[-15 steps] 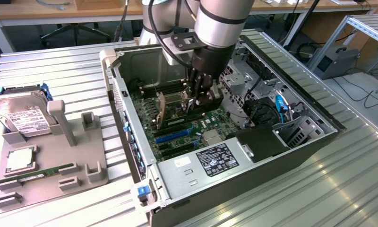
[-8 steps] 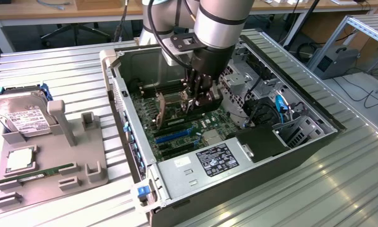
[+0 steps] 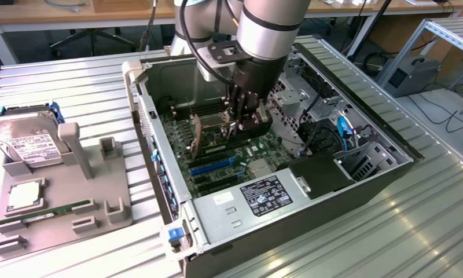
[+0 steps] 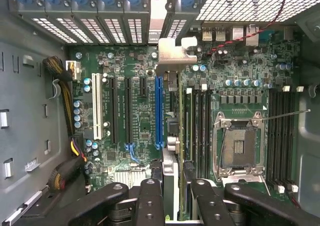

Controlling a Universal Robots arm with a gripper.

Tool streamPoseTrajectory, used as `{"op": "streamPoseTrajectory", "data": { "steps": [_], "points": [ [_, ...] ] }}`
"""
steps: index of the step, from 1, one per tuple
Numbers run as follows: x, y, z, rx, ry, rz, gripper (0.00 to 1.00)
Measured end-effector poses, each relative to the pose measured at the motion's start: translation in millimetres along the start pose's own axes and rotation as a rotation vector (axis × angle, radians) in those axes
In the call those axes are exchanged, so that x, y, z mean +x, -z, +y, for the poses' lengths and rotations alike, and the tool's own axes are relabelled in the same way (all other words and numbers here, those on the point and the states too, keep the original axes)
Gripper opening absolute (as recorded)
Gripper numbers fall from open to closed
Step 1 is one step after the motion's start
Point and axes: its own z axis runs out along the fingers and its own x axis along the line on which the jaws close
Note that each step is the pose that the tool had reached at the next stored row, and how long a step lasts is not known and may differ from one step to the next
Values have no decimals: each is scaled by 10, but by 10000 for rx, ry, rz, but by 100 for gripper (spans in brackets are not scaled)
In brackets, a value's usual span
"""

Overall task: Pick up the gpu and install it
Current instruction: 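Insert the gpu into the slot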

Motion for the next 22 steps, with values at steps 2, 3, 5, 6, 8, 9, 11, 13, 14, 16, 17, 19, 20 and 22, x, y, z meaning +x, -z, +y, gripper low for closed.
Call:
{"op": "streamPoseTrajectory", "data": {
  "steps": [2, 3, 5, 6, 8, 9, 11, 13, 14, 16, 17, 19, 20, 22],
  "points": [
    [0, -1, 5, 0, -2, 1, 27],
    [1, -3, 9, 1, -2, 0, 27],
    [1, -4, 21, 1, -2, 5, 27],
    [2, -5, 27, 0, -2, 12, 27],
    [3, -7, 39, 0, -1, 28, 27],
    [3, -10, 42, 1, -1, 37, 27],
    [4, -15, 54, 2, -2, 74, 27],
    [5, -21, 69, 2, -1, 138, 27],
    [5, -24, 74, 3, -2, 170, 27],
    [6, -31, 79, 5, -3, 247, 27],
    [6, -34, 81, 5, -3, 289, 27],
    [6, -39, 84, 5, -3, 371, 27],
    [6, -42, 86, 6, -3, 423, 27],
    [7, -55, 91, 7, -5, 570, 27]
  ]
}}
